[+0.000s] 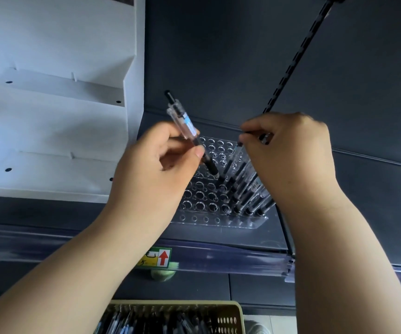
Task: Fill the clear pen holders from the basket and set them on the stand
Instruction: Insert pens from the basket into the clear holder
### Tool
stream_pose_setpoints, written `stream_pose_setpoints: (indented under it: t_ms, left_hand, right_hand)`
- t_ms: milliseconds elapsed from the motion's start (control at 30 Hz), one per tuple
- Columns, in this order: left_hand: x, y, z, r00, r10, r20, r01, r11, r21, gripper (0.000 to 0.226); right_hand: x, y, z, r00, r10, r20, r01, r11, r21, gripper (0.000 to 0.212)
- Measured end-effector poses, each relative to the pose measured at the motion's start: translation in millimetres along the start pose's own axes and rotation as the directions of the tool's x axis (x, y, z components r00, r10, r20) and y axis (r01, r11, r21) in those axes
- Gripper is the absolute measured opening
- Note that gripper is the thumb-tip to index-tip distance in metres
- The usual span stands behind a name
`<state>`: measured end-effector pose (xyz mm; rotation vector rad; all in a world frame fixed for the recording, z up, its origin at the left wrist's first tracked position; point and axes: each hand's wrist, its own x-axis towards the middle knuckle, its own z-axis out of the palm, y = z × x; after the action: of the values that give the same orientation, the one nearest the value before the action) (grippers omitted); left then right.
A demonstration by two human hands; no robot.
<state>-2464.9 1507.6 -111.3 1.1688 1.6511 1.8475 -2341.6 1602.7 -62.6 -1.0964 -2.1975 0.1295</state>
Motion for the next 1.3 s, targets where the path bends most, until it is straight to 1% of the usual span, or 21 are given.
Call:
stream_pose_setpoints:
  t_ms: [167,367,533,633,733,900,1067,1133,1200,1267,1300]
  left_hand:
    - [7,2,12,0.998,0.011,0.067,-0.018,0.995,0.1,0.02]
    - [9,-6,27,0.99,0.034,0.138,-0.065,0.972,0.224,0.017]
    - [13,-7,37,0.986,0.047,0.157,-0.098,0.938,0.333,0.015]
    - [18,-5,43,0.983,0.076,0.168,-0.133,0.923,0.361,0.017]
    - [21,-2,48,0.971,0.131,0.201,-0.208,0.876,0.435,0.014]
    - [21,3,50,0.958,0.175,0.227,-0.272,0.809,0.522,0.01]
    - [23,6,48,0.955,0.121,0.269,-0.265,0.753,0.602,0.008]
    - [24,2,47,0.957,0.052,0.285,-0.231,0.73,0.643,0.008]
    - [23,-3,48,0.947,-0.045,0.319,-0.191,0.719,0.668,0.013]
    - [22,-7,49,0.928,-0.124,0.352,-0.153,0.733,0.662,0.017]
    - [21,-9,49,0.924,-0.141,0.356,-0.139,0.744,0.654,0.018]
  right_hand:
    - [-2,-1,-1,1.0,-0.014,0.0,0.014,0.999,0.051,0.018]
    - [-3,0,-5,1.0,-0.015,-0.024,0.017,0.997,0.076,0.022]
    - [-3,1,-12,0.998,0.013,-0.069,-0.006,0.994,0.107,0.023]
    - [-2,3,-14,0.997,0.032,-0.071,-0.024,0.994,0.107,0.024]
    - [-1,5,-15,0.996,0.031,-0.082,-0.023,0.995,0.097,0.023]
    - [2,7,-15,0.995,0.036,-0.094,-0.029,0.996,0.08,0.023]
    - [2,4,-13,0.997,0.033,-0.064,-0.028,0.997,0.076,0.027]
    - [2,3,-13,0.998,0.038,-0.049,-0.034,0.996,0.08,0.026]
    - [2,2,-13,0.998,0.04,-0.048,-0.036,0.996,0.082,0.024]
    - [2,2,-13,0.998,0.04,-0.054,-0.036,0.996,0.086,0.024]
    - [1,2,-14,0.998,0.04,-0.056,-0.035,0.996,0.085,0.023]
